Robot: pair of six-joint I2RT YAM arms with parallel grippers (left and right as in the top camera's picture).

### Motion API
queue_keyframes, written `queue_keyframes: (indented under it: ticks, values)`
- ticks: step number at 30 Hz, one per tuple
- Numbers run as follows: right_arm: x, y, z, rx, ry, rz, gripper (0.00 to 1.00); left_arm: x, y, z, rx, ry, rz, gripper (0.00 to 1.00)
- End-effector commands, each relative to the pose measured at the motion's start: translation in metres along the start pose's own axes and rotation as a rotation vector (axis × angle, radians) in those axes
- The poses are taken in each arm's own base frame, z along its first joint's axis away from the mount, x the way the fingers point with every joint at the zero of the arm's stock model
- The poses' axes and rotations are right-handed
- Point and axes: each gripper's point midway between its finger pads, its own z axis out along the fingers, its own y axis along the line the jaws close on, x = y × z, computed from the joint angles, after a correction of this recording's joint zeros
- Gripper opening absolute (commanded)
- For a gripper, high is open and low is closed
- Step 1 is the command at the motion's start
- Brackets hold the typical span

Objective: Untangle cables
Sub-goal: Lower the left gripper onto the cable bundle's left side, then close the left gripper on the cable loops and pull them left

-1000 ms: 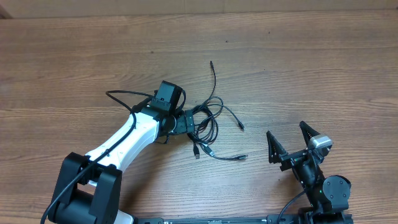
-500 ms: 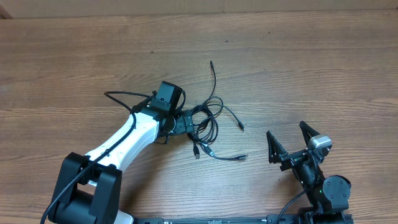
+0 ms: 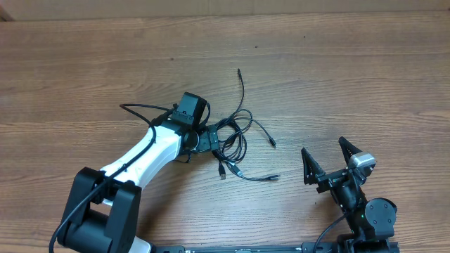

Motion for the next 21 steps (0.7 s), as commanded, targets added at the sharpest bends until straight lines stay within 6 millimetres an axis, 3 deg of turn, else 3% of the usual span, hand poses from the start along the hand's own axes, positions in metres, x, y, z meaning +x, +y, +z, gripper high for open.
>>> queue_keyframes:
  ticks: [1, 10, 14, 21]
  values:
    - [0.001, -0.002, 0.000, 0.009, -0.007, 0.003, 1.00, -0.004, -0.006, 0.002, -0.004, -0.010, -0.009, 1.00]
    - [0.001, -0.002, 0.000, 0.009, -0.007, 0.002, 1.00, 0.005, -0.006, 0.018, -0.023, 0.035, -0.016, 1.00]
    - [0.001, -0.002, 0.000, 0.009, -0.007, 0.002, 1.00, 0.004, -0.014, 0.019, 0.020, 0.038, -0.041, 1.00]
    - [0.001, -0.002, 0.000, 0.009, -0.007, 0.002, 1.00, 0.002, -0.010, 0.019, -0.003, 0.023, -0.039, 1.00]
